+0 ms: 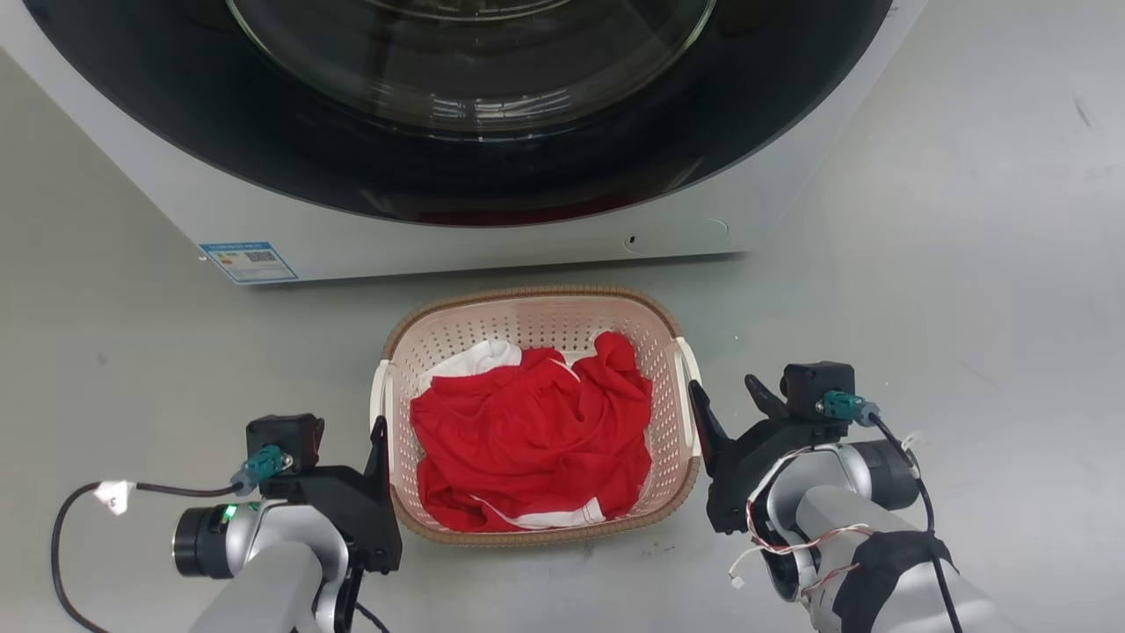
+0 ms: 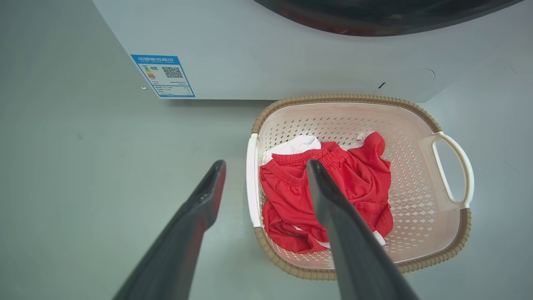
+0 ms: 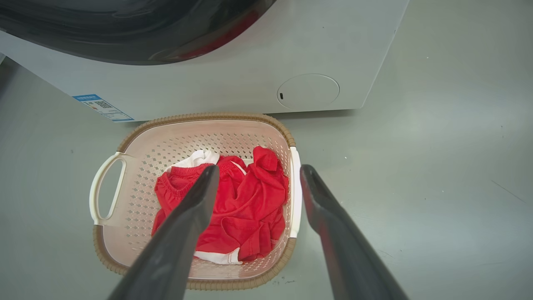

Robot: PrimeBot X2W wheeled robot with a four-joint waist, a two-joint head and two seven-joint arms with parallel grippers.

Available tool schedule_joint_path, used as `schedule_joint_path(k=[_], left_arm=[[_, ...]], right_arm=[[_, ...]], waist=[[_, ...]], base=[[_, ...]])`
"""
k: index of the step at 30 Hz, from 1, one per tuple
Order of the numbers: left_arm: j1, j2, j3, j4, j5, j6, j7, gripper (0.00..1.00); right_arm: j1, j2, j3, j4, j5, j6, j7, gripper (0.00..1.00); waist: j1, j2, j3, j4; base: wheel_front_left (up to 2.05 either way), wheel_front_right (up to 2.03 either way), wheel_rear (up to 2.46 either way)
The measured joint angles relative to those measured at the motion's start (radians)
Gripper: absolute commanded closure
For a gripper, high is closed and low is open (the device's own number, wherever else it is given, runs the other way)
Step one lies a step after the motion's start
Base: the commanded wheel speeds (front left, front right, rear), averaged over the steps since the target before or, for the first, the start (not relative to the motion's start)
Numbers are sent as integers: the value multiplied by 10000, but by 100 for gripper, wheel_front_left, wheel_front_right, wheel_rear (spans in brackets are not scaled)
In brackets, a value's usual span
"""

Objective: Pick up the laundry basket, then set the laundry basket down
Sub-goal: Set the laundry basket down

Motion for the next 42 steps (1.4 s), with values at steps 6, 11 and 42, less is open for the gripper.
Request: schedule_joint_path(k=[6, 11, 42], left_arm=[[862, 150, 222, -840, 284, 107, 0, 0], [1553, 245, 481, -1659, 671, 222, 0, 0], [6406, 570, 2734, -7095, 3145, 608, 0, 0]], right_arm=[[563, -6, -506, -334, -284, -2, 2, 0], [1084, -121, -1089, -815, -495, -29, 2, 0], [5930, -915, -4531, -5438, -4027, -293, 0, 0]], waist=[[1, 0, -608, -31], [1, -1, -1071, -32], [1, 0, -3629, 63]], base=[[0, 0, 0], [0, 0, 0], [0, 0, 0]])
